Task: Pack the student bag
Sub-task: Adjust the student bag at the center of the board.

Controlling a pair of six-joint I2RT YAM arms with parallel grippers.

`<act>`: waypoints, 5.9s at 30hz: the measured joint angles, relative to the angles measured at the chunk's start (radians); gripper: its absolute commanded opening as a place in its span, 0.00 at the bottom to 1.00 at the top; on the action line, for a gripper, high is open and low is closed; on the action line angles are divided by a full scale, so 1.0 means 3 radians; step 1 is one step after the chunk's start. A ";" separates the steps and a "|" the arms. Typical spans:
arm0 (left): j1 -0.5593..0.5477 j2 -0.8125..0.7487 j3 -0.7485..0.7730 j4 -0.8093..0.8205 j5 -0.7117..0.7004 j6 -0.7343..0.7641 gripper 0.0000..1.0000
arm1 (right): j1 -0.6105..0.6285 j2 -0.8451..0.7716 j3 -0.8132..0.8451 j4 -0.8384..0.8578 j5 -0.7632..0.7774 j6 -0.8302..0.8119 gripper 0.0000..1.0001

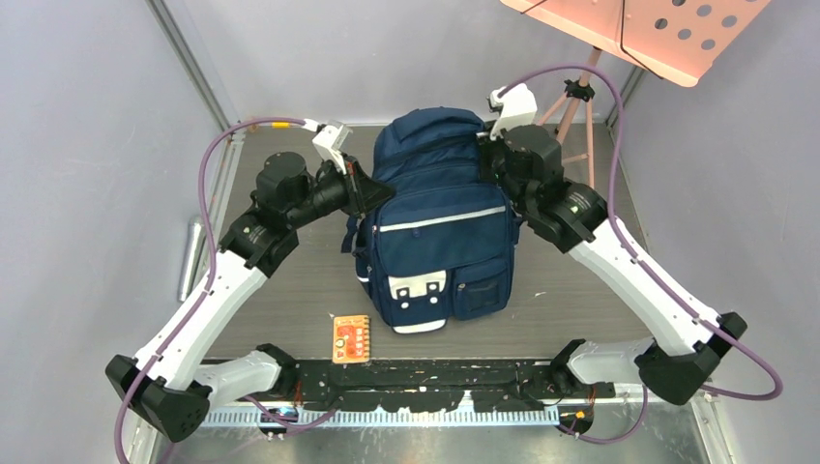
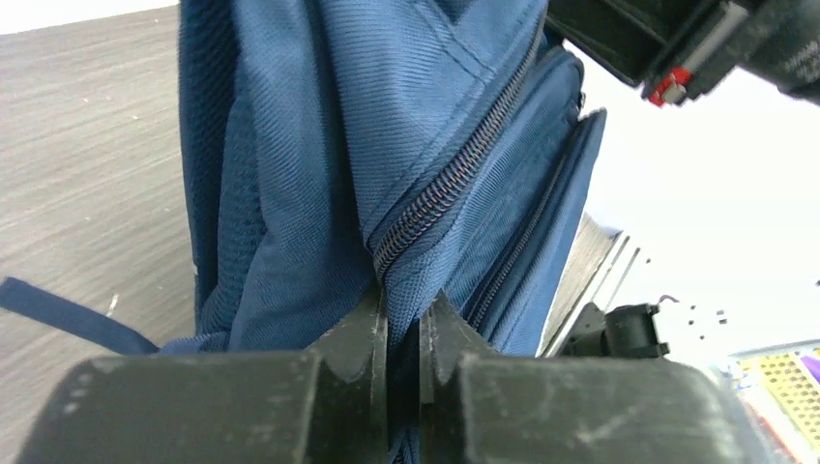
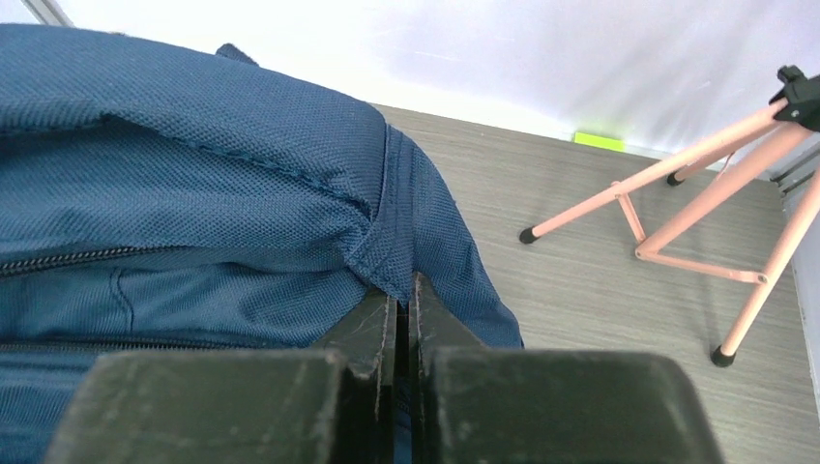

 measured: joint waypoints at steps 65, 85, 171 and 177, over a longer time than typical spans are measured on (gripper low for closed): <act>-0.0168 -0.0165 -0.0249 0.0515 -0.0622 0.0376 0.00 | 0.2179 -0.0062 -0.0685 0.0507 0.0131 0.2179 0.41; -0.0168 -0.0217 -0.0291 0.0543 -0.0496 0.0379 0.00 | 0.2242 0.0300 -0.0772 0.0694 0.1375 0.2012 0.35; -0.0443 -0.0216 -0.0559 0.1132 -0.0434 0.0601 0.00 | 0.1621 0.0482 0.0237 -0.0573 0.0534 0.1061 0.00; -0.0450 -0.0216 -0.0559 0.1133 -0.0429 0.0720 0.00 | 0.1405 0.0380 0.0244 -0.0633 0.0036 0.1162 0.00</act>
